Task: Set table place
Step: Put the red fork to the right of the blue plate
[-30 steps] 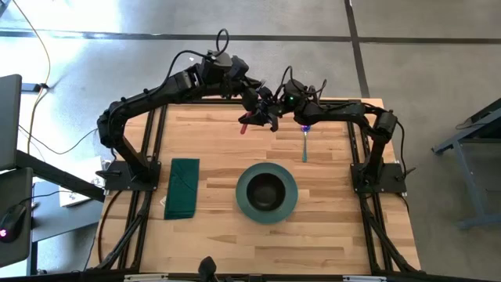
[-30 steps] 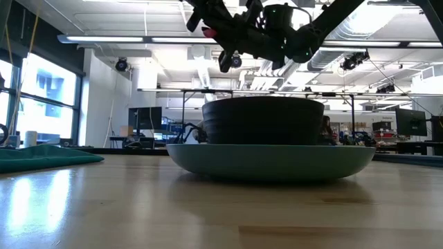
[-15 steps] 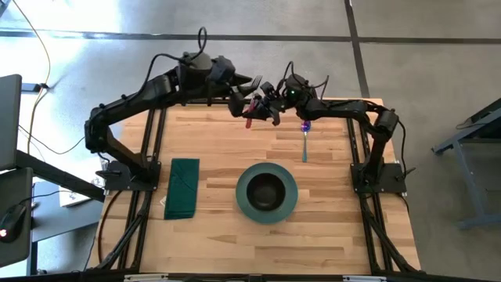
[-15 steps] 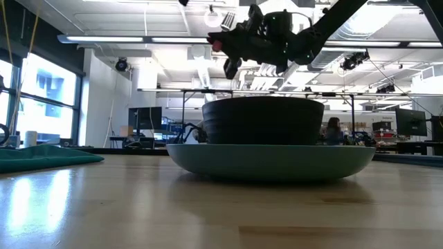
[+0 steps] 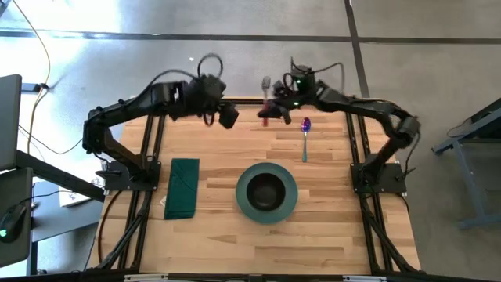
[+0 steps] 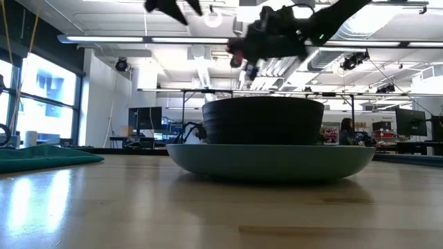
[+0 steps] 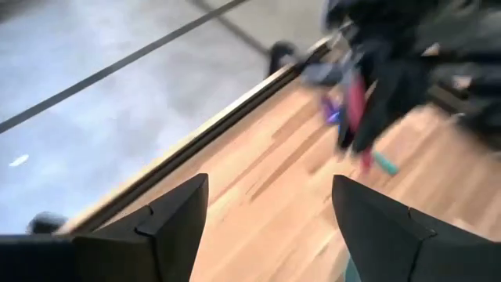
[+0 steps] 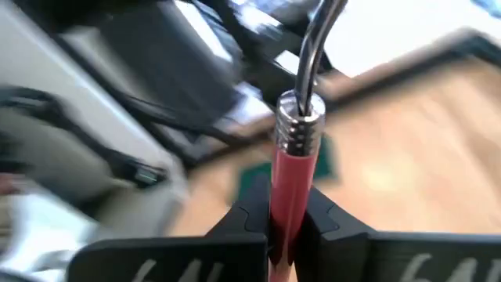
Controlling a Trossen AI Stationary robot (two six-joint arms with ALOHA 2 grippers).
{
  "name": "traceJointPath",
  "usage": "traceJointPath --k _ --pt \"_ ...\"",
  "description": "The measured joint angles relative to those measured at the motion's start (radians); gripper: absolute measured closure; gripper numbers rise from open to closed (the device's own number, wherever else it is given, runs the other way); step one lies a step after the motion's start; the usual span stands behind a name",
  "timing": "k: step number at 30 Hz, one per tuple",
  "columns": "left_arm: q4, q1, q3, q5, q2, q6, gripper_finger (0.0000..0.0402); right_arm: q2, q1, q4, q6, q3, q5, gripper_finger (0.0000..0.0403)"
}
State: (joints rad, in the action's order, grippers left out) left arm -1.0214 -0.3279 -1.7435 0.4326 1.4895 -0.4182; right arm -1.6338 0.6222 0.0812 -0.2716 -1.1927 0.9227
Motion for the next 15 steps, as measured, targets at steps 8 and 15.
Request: traceJointPath --k 8,15 --pt "-0.084 0.166 0.004 0.202 0.000 -0.232 0.0142 0.345 0.004 -0.814 0.238 0.000 -0.544 0.0403" --pt "-0.135 0.186 0.004 0.227 0.000 -0.217 0.0142 0.575 -0.213 -1.153 -0.130 0.000 -0.904 0.0403"
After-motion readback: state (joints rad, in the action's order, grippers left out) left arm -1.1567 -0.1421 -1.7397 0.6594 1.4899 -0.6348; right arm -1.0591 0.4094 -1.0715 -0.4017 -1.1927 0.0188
